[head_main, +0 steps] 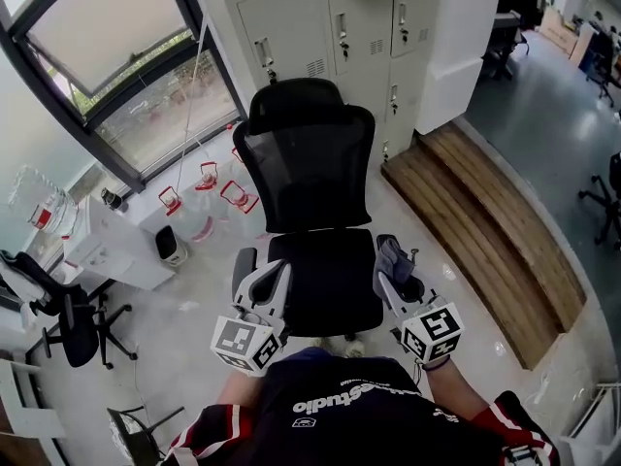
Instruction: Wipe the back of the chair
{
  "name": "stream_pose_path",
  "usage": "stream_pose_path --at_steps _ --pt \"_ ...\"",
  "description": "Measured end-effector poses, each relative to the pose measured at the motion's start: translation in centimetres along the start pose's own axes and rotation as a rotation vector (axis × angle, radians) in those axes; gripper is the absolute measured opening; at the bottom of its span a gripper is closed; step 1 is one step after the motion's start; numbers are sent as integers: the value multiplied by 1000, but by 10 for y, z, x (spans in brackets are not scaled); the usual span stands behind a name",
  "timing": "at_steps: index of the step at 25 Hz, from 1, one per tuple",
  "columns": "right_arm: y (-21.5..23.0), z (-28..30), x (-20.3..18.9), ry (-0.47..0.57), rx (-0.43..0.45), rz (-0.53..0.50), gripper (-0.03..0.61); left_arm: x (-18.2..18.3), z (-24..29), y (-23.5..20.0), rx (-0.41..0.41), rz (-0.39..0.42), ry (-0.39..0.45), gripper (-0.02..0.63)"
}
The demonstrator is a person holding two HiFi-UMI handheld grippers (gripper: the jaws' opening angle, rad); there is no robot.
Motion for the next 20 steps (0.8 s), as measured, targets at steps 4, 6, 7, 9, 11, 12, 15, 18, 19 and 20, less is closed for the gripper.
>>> stream_pose_path --at_steps 4,6,7,9,11,12,15,18,19,20 --pt "11 17 0 -9 7 10 77 -1 18 -9 -5 -3 -15 28" --pt "18 27 0 -16 0 11 77 -1 29 -15 -14 -7 -17 28" --pt "21 32 0 -21 -5 11 77 -1 35 -19 -20 -8 -16 28" --pt "27 44 0 -30 -16 14 77 -2 47 -30 -30 -13 -14 28" --pt "32 57 2 -36 -29 18 77 -2 61 -43 -39 -24 -15 28" --pt "35 64 4 -40 -36 18 77 -1 68 -51 -44 -29 -15 28" --pt "43 90 11 -52 -56 16 77 2 88 -77 -58 -40 -12 27" --pt "51 121 16 -62 -77 12 77 4 107 -106 -72 -49 -16 28" --pt "53 131 19 -63 -85 10 77 5 114 -115 -78 -52 -17 28" --pt "55 141 21 -63 -94 10 77 6 120 -124 -86 -53 -17 27"
Point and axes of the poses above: the fingertips, and each gripper's own axes: z forward along the fingers, y to its right, x out of its top, the point moved 5 cm from there along -z, backward along the fingers, and after that the axes turned 9 degrees about x, right-handed, at the moved point
